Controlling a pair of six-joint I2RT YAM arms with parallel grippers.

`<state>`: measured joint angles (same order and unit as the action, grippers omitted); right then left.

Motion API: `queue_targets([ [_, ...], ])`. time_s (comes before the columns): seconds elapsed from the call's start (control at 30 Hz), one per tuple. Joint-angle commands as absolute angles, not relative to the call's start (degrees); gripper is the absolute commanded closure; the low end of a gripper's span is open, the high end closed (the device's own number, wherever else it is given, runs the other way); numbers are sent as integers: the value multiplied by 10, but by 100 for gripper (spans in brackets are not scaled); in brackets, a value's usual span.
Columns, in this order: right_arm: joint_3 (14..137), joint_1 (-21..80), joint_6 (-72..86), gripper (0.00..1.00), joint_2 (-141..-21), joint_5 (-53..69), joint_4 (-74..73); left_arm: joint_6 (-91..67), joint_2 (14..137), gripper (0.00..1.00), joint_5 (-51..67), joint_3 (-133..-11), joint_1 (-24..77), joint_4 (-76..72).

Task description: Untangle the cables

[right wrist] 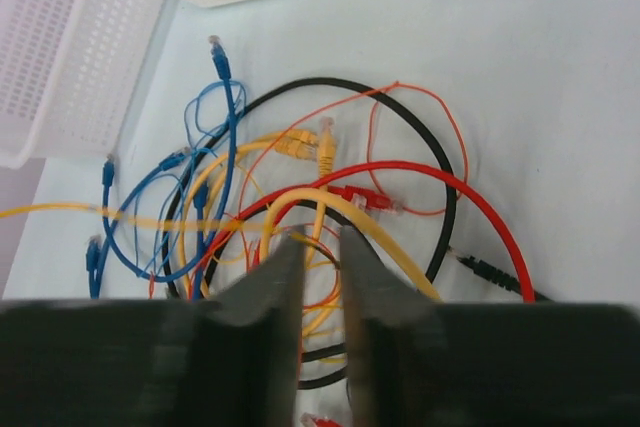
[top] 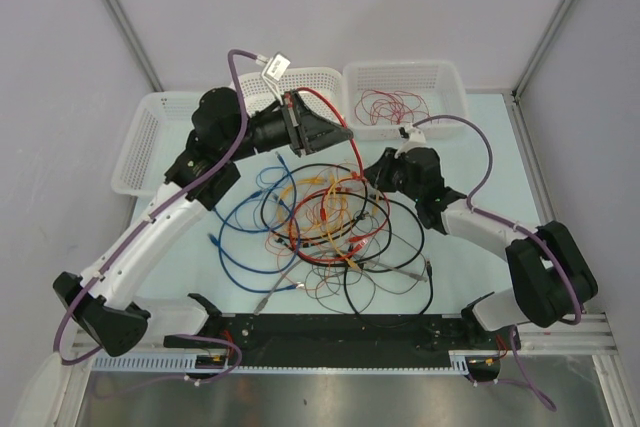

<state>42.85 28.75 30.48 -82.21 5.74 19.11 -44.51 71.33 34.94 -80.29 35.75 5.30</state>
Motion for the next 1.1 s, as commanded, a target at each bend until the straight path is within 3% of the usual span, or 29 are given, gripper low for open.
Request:
queue_targets([
  [0.0, 457, 286, 325, 91, -805, 85, 265, -440, 690, 100, 359, -792, 366, 35],
  [0.07, 457, 291, 332, 100, -780, 95, 261, -440, 688, 100, 359, -785, 366, 31],
  [0.6, 458, 385, 306, 100, -592, 65, 121, -510, 704, 100, 407, -698, 369, -126],
  [1.07, 429, 288, 305, 100, -651, -34, 8, -483, 670, 100, 446, -771, 377, -131],
])
